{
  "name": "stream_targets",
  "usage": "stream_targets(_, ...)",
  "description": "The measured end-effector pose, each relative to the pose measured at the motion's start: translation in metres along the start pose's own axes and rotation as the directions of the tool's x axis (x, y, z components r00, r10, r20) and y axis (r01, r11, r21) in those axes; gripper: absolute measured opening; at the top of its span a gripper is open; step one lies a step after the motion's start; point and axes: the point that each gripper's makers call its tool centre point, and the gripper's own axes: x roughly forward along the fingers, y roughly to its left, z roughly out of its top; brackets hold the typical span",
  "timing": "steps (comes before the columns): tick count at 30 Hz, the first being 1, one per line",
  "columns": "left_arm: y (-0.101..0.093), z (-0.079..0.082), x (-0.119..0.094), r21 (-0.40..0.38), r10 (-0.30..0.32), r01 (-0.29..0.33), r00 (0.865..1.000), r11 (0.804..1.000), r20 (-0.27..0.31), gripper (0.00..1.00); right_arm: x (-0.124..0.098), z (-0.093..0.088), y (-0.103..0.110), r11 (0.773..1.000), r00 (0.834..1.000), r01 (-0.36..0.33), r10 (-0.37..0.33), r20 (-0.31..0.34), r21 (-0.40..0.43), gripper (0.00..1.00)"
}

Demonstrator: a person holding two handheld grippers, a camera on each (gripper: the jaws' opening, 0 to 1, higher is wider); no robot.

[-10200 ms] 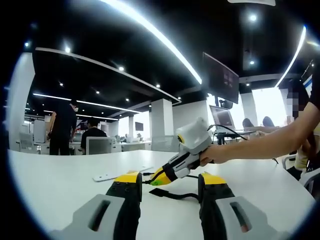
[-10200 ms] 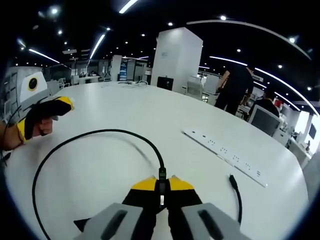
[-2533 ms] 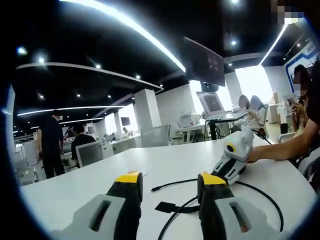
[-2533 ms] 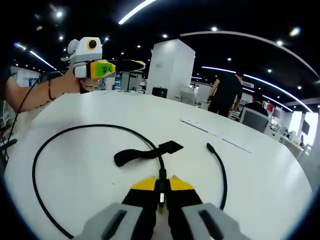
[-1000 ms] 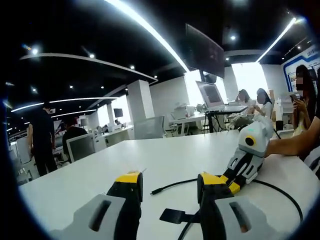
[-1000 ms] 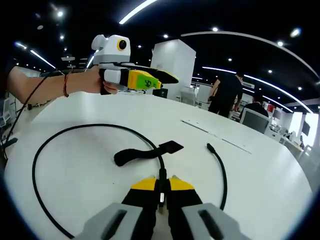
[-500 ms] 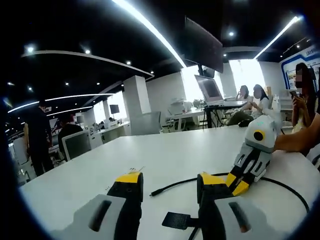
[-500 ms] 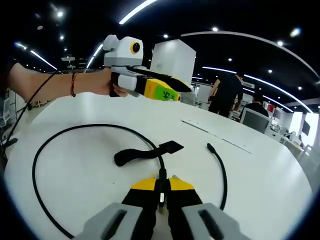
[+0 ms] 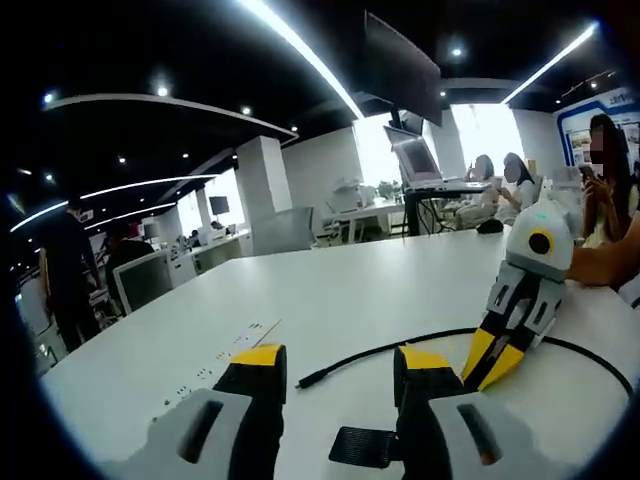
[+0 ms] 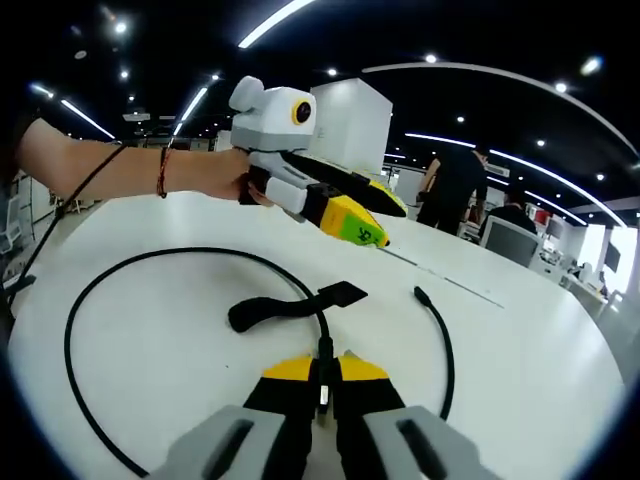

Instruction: Find the charging cable on the desk, coil it up and secure with Velcro.

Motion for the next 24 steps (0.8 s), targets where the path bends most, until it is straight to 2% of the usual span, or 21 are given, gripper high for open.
stream_targets(11, 0.006, -0.009, 0.014, -0.016, -0.007, 0.007, 1.0, 1.0, -0.025, 0.43, -0.001, 0.0, 0.0, 1.0, 1.0, 0.001, -0.001, -0.002, -0.005, 0.08)
stream_targets(19, 0.005, -0.021, 0.025, -0.013, -0.02, 0.02, 0.997, 1.0, -0.069, 0.42, -0.001, 0.0, -0.001, 1.0, 1.0, 0.002, -0.002, -0.003, -0.01, 0.08)
stream_targets(24, 0.01, -0.023, 0.03, -0.009, -0.012, 0.012, 0.997, 1.0, -0.072, 0.42, -0.001, 0.0, -0.001, 1.0, 1.0, 0.002, -0.002, -0.004, -0.011, 0.08)
